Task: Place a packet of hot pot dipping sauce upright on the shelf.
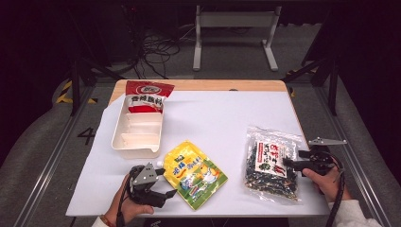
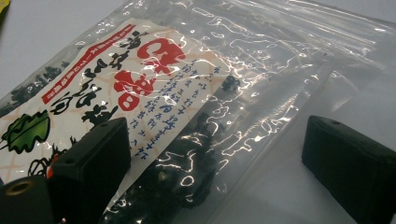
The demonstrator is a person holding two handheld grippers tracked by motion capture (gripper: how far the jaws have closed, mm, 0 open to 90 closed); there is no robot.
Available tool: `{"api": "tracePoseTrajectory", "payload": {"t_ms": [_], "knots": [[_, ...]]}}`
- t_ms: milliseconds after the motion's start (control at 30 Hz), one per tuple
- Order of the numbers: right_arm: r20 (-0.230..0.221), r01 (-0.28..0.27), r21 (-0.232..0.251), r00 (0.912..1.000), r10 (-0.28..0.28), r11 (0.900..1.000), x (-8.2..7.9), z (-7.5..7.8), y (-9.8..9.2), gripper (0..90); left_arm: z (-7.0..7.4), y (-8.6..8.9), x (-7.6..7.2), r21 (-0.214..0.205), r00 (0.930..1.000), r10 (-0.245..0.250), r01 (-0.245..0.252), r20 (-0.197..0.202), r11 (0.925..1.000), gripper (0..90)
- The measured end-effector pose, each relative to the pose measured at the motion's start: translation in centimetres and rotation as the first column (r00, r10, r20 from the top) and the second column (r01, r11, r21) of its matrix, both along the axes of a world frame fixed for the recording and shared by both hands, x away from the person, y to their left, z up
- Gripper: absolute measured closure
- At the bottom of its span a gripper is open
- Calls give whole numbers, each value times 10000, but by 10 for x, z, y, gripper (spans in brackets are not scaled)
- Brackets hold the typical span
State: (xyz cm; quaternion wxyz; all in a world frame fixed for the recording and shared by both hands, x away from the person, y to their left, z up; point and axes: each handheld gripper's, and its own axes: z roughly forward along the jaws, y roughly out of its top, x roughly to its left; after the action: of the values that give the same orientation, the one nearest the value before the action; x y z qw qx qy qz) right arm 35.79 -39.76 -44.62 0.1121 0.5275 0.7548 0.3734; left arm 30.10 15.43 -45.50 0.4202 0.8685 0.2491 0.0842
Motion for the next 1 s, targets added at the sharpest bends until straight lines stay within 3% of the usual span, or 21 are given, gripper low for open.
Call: {"api": "tracePoseTrajectory", "payload": {"t_ms": [167,267,300,367,467,600,633,667,1000], "knots": [[-122,-498,100,9987,499,9987,-2,-1,19,93,2,-3,1,-32,10000,-48,49,39,10000,188],[-336,-640,53,9974,641,9979,-2,2,24,171,2,-5,2,-77,10000,-70,70,17,9999,188],[-407,-714,117,9966,718,9974,-1,2,24,215,2,-6,3,-57,10000,-82,82,39,10000,189],[-619,-755,516,9950,787,9958,-1,3,22,395,3,-8,4,-61,9999,-117,118,46,9999,188],[-767,-634,1161,9944,726,9912,-1,1,20,512,4,-11,5,-80,9998,-195,196,91,9998,188],[-805,-549,1369,9945,663,9891,0,0,18,585,5,-14,5,-41,9996,-258,259,113,9997,188],[-723,-566,1386,9951,671,9887,0,0,19,622,5,-15,5,-92,9995,-276,277,138,9996,188],[-499,-530,1291,9970,598,9902,-1,2,19,726,6,-16,6,-106,9996,-273,275,118,9996,188],[61,-803,1145,9968,801,9902,1,2,27,784,9,-15,9,-211,9996,-133,139,266,9997,186]]}}
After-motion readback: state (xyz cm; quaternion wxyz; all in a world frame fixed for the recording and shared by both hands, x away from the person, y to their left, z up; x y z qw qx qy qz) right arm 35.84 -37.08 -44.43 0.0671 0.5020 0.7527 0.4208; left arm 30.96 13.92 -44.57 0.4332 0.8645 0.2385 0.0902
